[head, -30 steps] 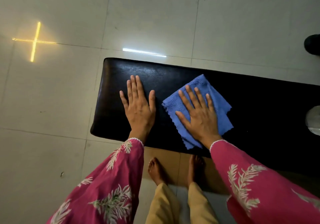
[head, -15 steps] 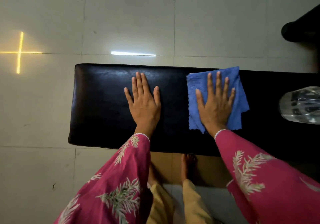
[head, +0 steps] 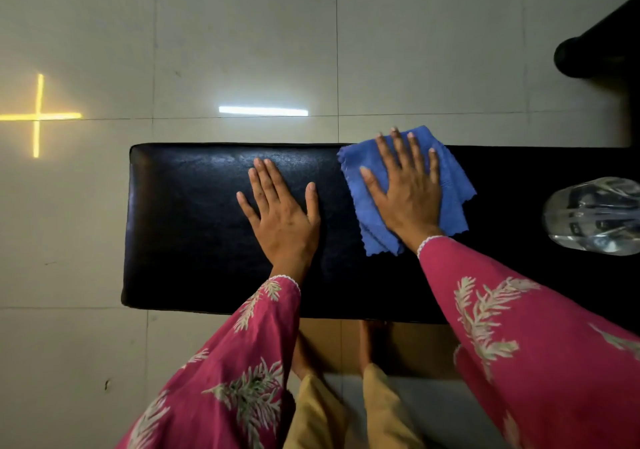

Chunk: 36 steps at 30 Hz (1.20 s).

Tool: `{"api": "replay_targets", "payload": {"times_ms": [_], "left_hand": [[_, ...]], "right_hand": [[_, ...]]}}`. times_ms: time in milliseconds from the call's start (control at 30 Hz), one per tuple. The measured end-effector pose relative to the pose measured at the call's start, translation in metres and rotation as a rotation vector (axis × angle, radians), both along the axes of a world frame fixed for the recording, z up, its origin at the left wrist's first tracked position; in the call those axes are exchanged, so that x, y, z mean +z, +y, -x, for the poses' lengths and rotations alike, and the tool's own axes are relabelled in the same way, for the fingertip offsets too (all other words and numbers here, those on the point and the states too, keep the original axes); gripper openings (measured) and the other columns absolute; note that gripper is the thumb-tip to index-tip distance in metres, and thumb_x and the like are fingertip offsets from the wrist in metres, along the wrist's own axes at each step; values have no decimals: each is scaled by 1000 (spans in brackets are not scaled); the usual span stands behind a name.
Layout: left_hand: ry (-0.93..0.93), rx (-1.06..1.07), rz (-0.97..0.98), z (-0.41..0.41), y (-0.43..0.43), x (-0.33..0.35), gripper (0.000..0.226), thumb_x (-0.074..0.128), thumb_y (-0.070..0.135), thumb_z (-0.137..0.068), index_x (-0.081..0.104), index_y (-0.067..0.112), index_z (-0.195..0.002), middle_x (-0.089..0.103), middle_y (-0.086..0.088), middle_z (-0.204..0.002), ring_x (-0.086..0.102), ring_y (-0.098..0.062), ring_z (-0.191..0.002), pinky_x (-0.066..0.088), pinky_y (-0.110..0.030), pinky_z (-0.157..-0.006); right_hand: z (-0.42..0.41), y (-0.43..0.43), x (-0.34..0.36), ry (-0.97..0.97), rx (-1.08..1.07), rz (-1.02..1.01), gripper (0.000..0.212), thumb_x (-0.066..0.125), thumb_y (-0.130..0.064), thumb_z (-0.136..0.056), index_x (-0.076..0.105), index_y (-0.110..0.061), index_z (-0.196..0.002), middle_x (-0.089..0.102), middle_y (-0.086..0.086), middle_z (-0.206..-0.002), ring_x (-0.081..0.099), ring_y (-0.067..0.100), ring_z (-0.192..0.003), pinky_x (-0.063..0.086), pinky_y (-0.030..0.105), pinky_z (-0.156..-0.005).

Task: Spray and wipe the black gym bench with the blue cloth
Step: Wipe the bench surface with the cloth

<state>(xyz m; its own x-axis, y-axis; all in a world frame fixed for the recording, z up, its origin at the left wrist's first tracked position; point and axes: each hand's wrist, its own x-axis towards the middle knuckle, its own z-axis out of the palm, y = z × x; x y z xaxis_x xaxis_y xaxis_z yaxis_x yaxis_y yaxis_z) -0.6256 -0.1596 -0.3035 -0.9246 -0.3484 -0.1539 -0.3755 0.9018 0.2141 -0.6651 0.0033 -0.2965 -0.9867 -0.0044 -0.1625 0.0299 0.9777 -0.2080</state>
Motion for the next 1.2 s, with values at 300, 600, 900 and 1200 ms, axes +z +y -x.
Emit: {"api": "replay_targets", "payload": {"times_ms": [300, 600, 900, 1200], "left_hand": [[12, 5, -6, 0, 0, 1, 77, 12, 57, -88, 2, 8, -148, 4, -8, -158, 0, -17, -145, -11, -41, -114], [23, -5, -1, 0, -1, 0, 79, 10, 58, -87, 3, 8, -148, 5, -8, -158, 1, -18, -145, -9, -42, -114], [-17, -30, -22, 0, -3, 4, 73, 20, 53, -94, -1, 7, -148, -1, -9, -158, -6, -18, -145, -9, -45, -116], [-8, -290, -10, -20, 24, 2, 78, 16, 60, -89, 3, 11, -148, 5, -5, -158, -1, -14, -144, -9, -41, -115]], "right_hand": [[-13, -3, -3, 59, -106, -6, 64, 21, -58, -89, 22, -27, -145, 23, 0, -154, 18, 20, -142, 8, 44, -115], [-105, 1, 2, 14, 175, -72, 61, 12, -56, -93, 15, -28, -146, 20, -4, -154, 11, 16, -142, 3, 37, -114], [-114, 16, -2, 45, -19, -71, 60, 23, -54, -91, 21, -27, -145, 26, -2, -152, 18, 18, -140, 14, 42, -112], [-119, 54, 0, 28, -42, -93, 62, 9, -57, -93, 17, -25, -146, 21, 0, -153, 14, 22, -140, 8, 41, -113]]}}
